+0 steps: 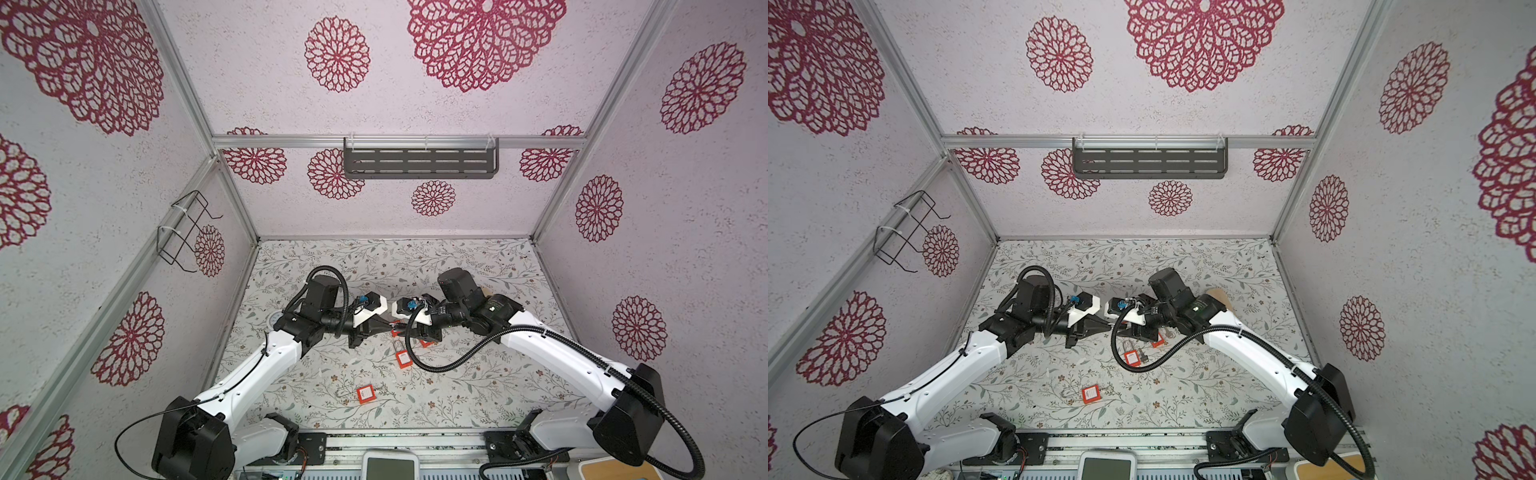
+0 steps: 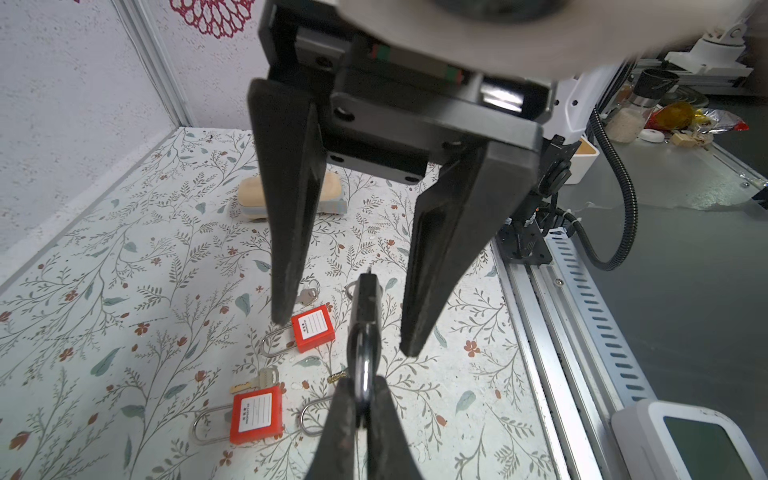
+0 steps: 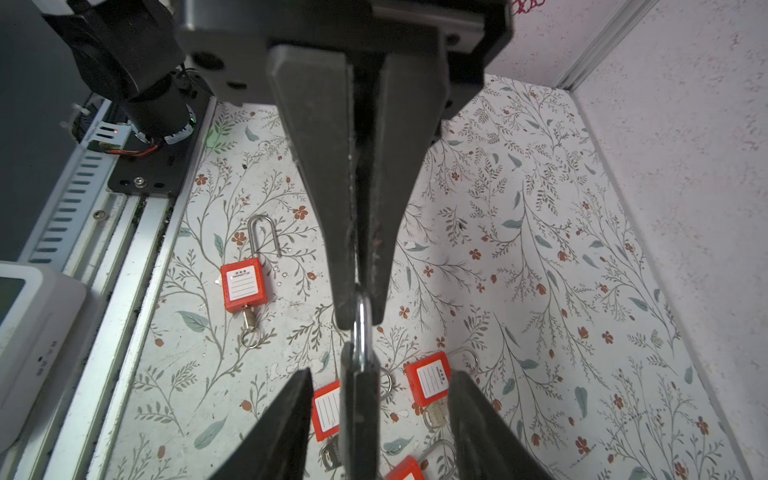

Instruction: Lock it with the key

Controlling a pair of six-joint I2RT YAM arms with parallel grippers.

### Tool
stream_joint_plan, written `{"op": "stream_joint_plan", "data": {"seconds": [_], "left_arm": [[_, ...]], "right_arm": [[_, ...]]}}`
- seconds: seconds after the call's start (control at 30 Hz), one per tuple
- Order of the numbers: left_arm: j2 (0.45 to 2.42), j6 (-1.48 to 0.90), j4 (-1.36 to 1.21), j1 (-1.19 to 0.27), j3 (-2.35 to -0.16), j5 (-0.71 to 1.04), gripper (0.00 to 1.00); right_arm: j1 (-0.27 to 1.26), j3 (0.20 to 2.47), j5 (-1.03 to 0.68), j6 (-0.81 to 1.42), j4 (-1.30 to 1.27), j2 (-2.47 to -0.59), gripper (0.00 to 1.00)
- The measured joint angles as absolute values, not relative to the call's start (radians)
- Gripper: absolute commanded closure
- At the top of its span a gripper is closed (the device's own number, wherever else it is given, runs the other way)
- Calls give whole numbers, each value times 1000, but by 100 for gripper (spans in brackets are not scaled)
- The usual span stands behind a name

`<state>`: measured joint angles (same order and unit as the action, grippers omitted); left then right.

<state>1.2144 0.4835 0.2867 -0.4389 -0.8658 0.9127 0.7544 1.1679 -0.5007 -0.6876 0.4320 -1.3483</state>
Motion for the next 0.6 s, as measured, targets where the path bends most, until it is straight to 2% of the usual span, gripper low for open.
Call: {"op": "stream_joint_plan", "data": {"seconds": [0.13, 0.37, 0.6], "left_arm": [[1208, 484, 292, -434, -873, 916, 100], [1208, 495, 311, -432, -886, 934, 100], [1208, 512, 327, -432, -886, 945, 100]], "right_arm": [[754, 1134, -474, -679, 448, -1306, 44], [753, 1074, -422, -670, 481, -1190, 55], [748, 1079, -401, -670, 494, -1189, 70]]}}
